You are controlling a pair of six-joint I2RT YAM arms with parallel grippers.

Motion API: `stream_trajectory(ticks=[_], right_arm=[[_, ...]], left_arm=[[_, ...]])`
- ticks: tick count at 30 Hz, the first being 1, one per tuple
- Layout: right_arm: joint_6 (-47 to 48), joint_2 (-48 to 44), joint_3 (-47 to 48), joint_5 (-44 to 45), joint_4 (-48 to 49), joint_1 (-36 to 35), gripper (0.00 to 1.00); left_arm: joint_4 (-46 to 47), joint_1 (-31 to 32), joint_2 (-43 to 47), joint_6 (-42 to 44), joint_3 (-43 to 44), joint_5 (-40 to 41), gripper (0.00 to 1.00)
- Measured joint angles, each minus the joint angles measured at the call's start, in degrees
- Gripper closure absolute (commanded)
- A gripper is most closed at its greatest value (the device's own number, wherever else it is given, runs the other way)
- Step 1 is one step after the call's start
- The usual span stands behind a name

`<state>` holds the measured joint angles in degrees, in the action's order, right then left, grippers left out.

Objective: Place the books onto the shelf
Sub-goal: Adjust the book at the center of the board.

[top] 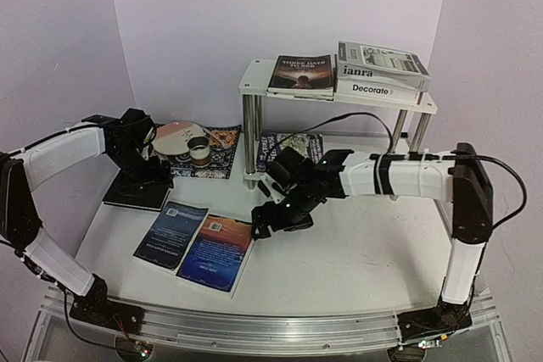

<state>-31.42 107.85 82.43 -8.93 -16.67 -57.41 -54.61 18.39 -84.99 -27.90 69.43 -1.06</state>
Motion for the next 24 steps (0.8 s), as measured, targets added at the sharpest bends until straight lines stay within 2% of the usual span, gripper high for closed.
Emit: stream_trajectory(ticks=[8, 12, 15, 17, 20, 24], right_arm=[[-5.5, 9.2, 1.3, -3.6, 4.1, 1.6, 0.18], [-7.8, 12.9, 4.6, -5.4, 6.8, 3.3, 0.19], [-8.3, 16.1, 8.0, -7.0, 8.9, 4.4, 0.25], [-8.7, 17.7, 9.7, -8.1, 9.2, 4.7, 0.34], [-9.2, 19.6, 11.2, -9.2, 10.1, 4.7, 0.54], [-10.0, 20.5, 11.2, -9.8, 9.6, 4.9, 0.98]], left_arm=[[0.9, 6.2, 8.3, -4.2, -9.2, -9.5, 0.02], [1.1, 6.4, 9.9, -5.7, -10.9, -12.5, 0.02], [1.2, 6.4, 9.8, -5.6, -11.6, -14.6, 0.02], [1.1, 6.4, 9.7, -5.6, -11.9, -16.0, 0.02], [1.2, 6.4, 9.7, -5.6, -12.6, -17.4, 0.02], [1.3, 6.4, 10.1, -5.7, -14.0, -18.1, 0.02]])
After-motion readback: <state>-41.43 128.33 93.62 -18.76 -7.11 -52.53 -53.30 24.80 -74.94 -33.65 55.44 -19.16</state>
